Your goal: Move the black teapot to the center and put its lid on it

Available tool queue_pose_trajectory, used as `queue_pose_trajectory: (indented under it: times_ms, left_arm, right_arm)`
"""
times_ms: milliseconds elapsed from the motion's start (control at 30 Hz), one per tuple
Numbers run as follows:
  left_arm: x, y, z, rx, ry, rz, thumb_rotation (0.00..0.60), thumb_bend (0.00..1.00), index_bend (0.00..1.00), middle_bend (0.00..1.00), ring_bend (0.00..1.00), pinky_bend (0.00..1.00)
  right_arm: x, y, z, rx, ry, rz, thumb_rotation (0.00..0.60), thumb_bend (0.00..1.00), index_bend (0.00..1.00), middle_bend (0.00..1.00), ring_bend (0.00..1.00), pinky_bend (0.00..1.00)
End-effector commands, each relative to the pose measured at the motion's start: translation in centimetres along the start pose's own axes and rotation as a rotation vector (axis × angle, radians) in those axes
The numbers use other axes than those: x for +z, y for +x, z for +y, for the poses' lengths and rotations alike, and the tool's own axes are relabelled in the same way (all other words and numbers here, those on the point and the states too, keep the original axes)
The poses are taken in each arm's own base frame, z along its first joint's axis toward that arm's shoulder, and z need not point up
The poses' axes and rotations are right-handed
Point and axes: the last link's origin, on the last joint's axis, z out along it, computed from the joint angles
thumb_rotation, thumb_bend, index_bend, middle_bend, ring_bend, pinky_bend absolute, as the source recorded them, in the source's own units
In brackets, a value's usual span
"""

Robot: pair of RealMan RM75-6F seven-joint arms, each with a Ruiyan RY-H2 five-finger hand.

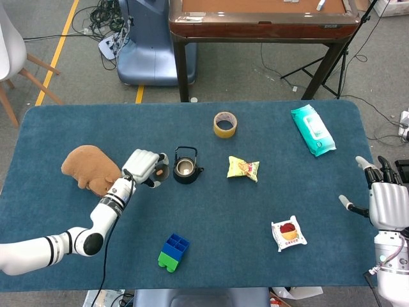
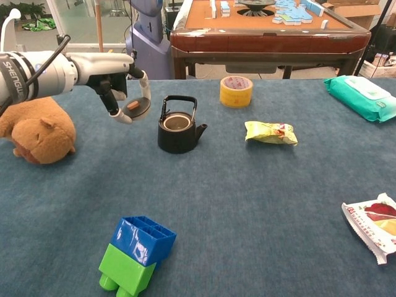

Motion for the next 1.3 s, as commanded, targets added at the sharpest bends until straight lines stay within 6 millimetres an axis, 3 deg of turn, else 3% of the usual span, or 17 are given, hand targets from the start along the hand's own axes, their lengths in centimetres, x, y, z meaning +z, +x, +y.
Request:
queue_pose_trajectory:
  times_ms: [33,300,767,1300]
  left_arm:
    - [0.6,0.6,1.1,0.0,-0.017,0.003,0.6,0.25,0.5,1.0,0.97,1.0]
    - [2.3,0.9,3.0,0.019,-0.024,-0.013,0.6,0.25,0.5,1.0,0.97,1.0]
    - [5.3,-0.2,5.7,0.054,-0.019,-0.053,0.6,0.25,0.5,1.0,0.97,1.0]
    - [7.5,-1.0,5.6,0.101,0.046,-0.077,0.6,0.25,0.49,1.0,0.97,1.0]
  right_arm:
    - [0.0,0.0,0.1,-0.002,-0.001,-0.003,0.6,0.05,0.19,0.29,0.09,0.21]
    - [0.1,-0.1,0.4,-0.002,-0.011,-0.014,0.6,0.05,0.19,0.29,0.09,0.21]
    - [-0.2,0.0,1.2,-0.004,-0.037,-0.018,0.6,0.05,0.19,0.29,0.09,0.21]
    - [-0.6,0.3,1.6,-0.005,-0.057,-0.016,0.6,0.05,0.19,0.29,0.09,0.21]
